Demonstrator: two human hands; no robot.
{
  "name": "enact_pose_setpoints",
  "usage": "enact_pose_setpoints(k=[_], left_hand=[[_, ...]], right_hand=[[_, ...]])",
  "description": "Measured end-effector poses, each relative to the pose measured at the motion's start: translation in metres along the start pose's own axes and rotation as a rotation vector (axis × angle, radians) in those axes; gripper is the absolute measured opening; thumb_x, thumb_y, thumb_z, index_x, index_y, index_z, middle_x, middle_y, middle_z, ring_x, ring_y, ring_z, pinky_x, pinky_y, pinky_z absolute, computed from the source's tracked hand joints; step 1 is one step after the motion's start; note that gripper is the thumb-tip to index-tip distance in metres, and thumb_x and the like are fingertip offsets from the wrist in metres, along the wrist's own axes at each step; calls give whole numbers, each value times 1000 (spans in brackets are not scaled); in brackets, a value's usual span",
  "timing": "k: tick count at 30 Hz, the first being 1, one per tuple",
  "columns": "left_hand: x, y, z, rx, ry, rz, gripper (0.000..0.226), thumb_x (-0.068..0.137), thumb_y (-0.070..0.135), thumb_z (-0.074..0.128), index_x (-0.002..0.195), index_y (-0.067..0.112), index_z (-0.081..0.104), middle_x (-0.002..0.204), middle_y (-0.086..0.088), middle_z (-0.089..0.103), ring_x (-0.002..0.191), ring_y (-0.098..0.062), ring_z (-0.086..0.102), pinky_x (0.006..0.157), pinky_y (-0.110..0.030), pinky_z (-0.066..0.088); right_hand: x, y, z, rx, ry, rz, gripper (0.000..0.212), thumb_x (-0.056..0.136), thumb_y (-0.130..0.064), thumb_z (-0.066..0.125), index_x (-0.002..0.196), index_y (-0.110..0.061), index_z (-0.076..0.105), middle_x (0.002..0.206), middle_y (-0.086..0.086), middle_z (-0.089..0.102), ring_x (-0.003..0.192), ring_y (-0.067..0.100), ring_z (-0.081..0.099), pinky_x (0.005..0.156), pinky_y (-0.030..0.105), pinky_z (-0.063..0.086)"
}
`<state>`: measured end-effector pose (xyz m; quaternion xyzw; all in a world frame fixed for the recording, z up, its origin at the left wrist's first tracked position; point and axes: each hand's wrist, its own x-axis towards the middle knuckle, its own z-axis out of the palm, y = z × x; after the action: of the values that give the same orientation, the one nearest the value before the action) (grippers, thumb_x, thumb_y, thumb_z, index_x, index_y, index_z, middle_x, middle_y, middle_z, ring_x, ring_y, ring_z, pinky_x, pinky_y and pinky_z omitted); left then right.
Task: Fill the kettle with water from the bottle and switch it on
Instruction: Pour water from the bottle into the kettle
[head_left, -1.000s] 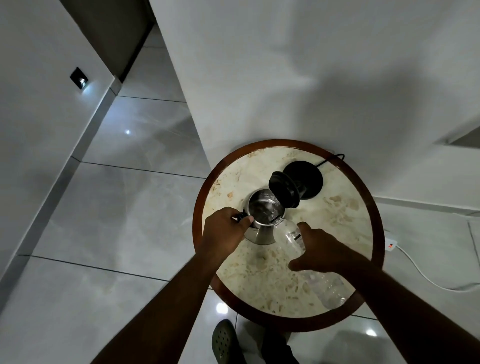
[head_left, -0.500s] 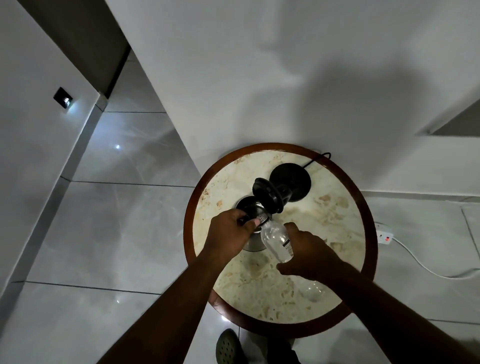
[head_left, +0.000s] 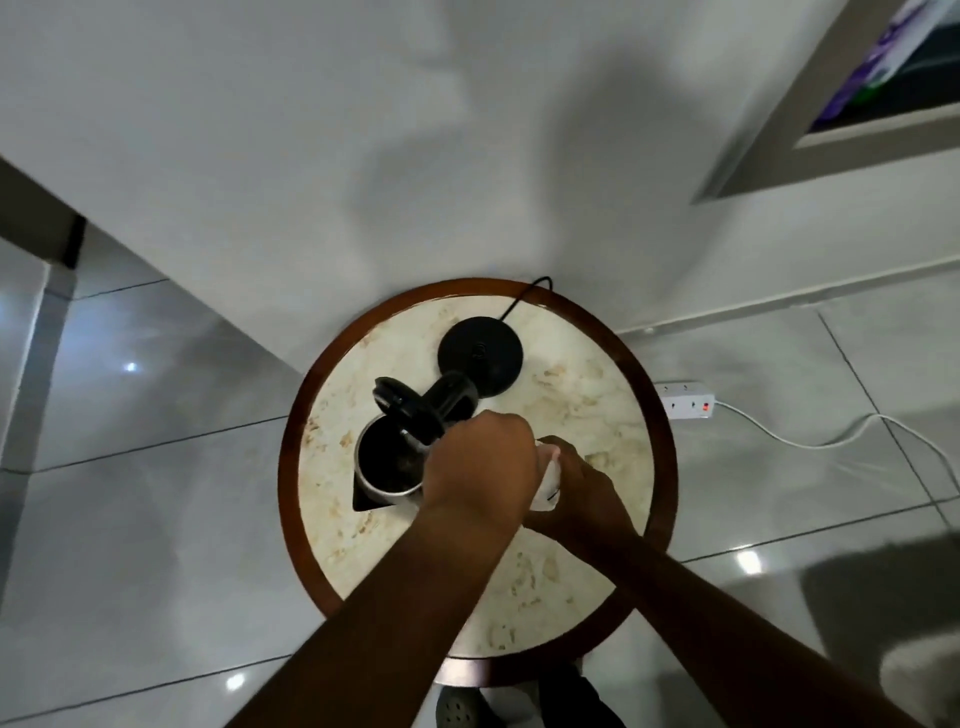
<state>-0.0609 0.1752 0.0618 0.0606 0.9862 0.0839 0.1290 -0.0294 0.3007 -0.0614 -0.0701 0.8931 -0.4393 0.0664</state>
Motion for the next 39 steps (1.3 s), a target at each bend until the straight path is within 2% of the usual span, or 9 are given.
enact_pose_setpoints(k=[10, 13, 16, 20, 22, 27, 30, 35, 39], left_hand=[[22, 13, 16, 151, -201, 477, 32, 92, 10, 54, 123, 13, 51, 117, -10, 54, 95, -27, 62, 71, -29, 43], [25, 15, 15, 116, -223, 426, 41, 84, 41, 68, 113, 17, 53, 105, -3, 59, 89, -22, 62, 69, -27, 41], [30, 19, 17, 146, -176, 285, 47, 83, 67, 52, 83, 20, 50, 77, 3, 57, 69, -14, 51, 65, -24, 33], [30, 25, 21, 272, -270, 499, 24, 98, 17, 45, 117, 9, 58, 118, -10, 59, 99, -21, 58, 75, -26, 37], [26, 22, 21, 262, -254, 614, 31, 91, -1, 43, 118, 7, 55, 115, -12, 56, 90, -22, 55, 71, -28, 37], [16, 18, 22, 345, -270, 840, 34, 95, -5, 37, 124, 0, 53, 122, -19, 56, 101, -31, 56, 85, -42, 51], [17, 14, 19, 377, -277, 933, 34, 96, -5, 39, 126, 3, 53, 124, -17, 56, 99, -30, 56, 82, -42, 53], [10, 7, 26, 200, -139, 669, 54, 89, 43, 59, 132, 11, 50, 119, -11, 62, 95, -26, 65, 74, -33, 50], [-8, -19, 43, -119, -83, 274, 69, 76, 75, 51, 121, 24, 54, 114, 2, 68, 94, -8, 63, 74, -24, 48]], right_hand=[[-2, 41, 11, 89, -23, 158, 56, 68, -46, 73, 114, -38, 42, 103, -10, 61, 87, 7, 56, 76, 23, 46], [-6, 46, 14, 96, 20, 137, 54, 72, -40, 71, 119, -26, 49, 108, -2, 64, 93, 14, 62, 78, 29, 53], [-7, 46, 15, 42, 133, 44, 60, 71, -34, 78, 121, -9, 55, 109, 4, 67, 93, 15, 65, 77, 16, 46], [-7, 52, 14, 146, 45, 163, 59, 70, -38, 77, 121, -29, 47, 108, -10, 62, 90, 0, 55, 77, 13, 42], [-10, 53, 15, 168, 0, 187, 56, 70, -43, 73, 118, -37, 44, 107, -14, 60, 88, -1, 52, 75, 10, 39], [-16, 56, 25, -52, 115, 60, 53, 81, -51, 55, 115, -12, 62, 103, 2, 70, 89, 12, 67, 78, 5, 42], [-17, 55, 26, -119, 107, 0, 69, 96, -59, 29, 106, -3, 68, 94, 10, 71, 81, 19, 70, 69, 24, 58], [-18, 46, 18, -25, 209, -7, 53, 88, -51, 55, 114, -5, 55, 98, 10, 67, 81, 18, 68, 67, 32, 60], [-32, 55, 10, 169, -69, 205, 111, 63, -36, 88, 146, -7, 22, 148, 12, 34, 136, 22, 35, 108, 32, 35]])
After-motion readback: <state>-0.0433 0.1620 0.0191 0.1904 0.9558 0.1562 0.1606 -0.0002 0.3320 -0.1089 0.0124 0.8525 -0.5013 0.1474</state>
